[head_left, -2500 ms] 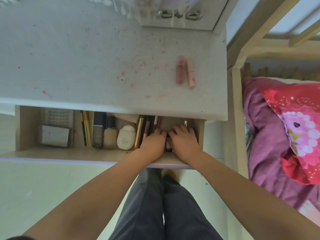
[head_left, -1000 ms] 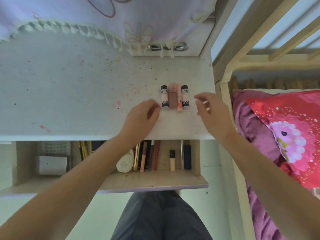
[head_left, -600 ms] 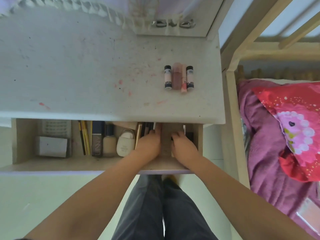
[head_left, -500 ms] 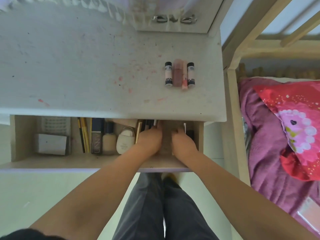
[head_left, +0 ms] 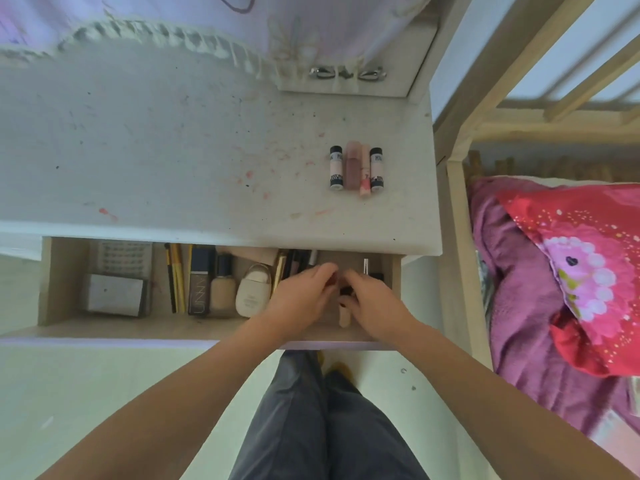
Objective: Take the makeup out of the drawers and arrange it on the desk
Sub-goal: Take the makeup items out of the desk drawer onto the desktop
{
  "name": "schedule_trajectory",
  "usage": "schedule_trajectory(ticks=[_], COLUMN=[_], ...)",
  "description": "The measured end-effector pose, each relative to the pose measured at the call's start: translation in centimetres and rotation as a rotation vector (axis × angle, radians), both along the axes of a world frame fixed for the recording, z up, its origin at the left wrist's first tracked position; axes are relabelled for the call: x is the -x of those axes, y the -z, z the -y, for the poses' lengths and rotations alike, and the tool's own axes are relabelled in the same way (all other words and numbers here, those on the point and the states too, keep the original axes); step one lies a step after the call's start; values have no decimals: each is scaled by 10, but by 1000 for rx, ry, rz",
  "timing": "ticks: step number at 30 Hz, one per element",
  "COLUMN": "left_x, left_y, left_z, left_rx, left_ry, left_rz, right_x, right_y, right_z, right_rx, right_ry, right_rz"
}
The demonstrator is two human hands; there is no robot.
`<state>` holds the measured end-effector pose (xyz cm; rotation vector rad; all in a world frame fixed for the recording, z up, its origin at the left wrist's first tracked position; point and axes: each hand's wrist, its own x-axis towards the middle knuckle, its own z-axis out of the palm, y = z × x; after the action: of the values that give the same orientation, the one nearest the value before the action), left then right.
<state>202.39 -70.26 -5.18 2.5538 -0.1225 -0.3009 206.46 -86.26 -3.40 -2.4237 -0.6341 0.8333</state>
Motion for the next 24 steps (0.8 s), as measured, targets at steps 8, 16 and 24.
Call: schedule_trajectory(ticks=[8, 16, 24], left_x=[-102, -190, -196], left_y=[-96, -60, -55], left_z=[-47, -50, -42], left_rx=[508, 333, 302], left_ry=[-502, -544, -532], left_rz=[164, -9, 15], right_x=[-126, -209, -200], right_y=[-96, -52, -45], right_z=[27, 7, -12], right_rx=[-375, -142, -78], right_ry=[450, 453, 393], right_rz=[83, 134, 279])
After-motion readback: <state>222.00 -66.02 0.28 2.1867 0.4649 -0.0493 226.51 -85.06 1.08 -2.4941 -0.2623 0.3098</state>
